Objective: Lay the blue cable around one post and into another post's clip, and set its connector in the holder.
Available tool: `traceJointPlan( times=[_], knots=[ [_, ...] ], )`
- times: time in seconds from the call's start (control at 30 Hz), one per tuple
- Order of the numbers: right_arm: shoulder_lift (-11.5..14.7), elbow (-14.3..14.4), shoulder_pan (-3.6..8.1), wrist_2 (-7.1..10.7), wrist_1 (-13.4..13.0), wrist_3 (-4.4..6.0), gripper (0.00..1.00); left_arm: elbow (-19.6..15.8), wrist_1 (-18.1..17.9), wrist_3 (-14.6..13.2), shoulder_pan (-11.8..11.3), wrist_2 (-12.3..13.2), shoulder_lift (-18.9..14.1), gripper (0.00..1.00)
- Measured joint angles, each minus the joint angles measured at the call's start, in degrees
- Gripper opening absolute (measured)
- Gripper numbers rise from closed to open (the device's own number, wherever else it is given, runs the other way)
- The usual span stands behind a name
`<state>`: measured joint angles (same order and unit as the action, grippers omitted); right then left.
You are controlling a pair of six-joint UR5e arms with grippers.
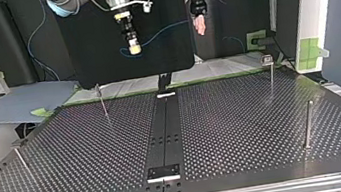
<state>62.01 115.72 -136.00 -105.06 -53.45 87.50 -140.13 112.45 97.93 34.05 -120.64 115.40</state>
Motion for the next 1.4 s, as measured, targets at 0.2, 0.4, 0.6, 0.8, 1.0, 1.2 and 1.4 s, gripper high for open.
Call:
traceJointPlan(
  times=[0.2, 0.4, 0.6, 0.8, 1.0, 1.2, 1.4],
  knots=[
    [2.9, -2.3, 0.20, 0.88, 2.9, -0.08, 0.00, 0.1, 2.9, 0.6, -0.4, -2.0, -2.9, 1.00],
    [5.6, -4.9, 0.45, 1.19, 5.6, -0.07, 0.00, 2.1, 5.8, 2.9, -0.8, -4.4, -5.8, 1.00],
    [8.6, -7.8, 0.71, 1.25, 8.6, 0.04, 0.00, 5.3, 9.1, 6.1, -1.0, -3.8, -9.1, 1.00],
    [11.6, -10.9, 0.86, 1.78, 11.6, -0.21, 0.00, 8.2, 12.0, 9.0, -1.5, -3.3, -12.0, 1.00],
    [14.6, -13.9, 0.96, 3.22, 14.6, -0.20, 0.00, 11.2, 15.0, 10.0, -2.1, -4.8, -15.0, 1.00],
    [16.7, -16.4, 1.25, 3.48, 17.1, 0.03, 0.00, 14.3, 18.0, 10.4, -2.6, -5.1, -18.0, 1.00],
    [16.7, -17.4, 1.31, 4.63, 19.8, -0.20, 0.00, 17.2, 21.0, 10.5, -2.9, -4.9, -21.0, 1.00]
  ],
)
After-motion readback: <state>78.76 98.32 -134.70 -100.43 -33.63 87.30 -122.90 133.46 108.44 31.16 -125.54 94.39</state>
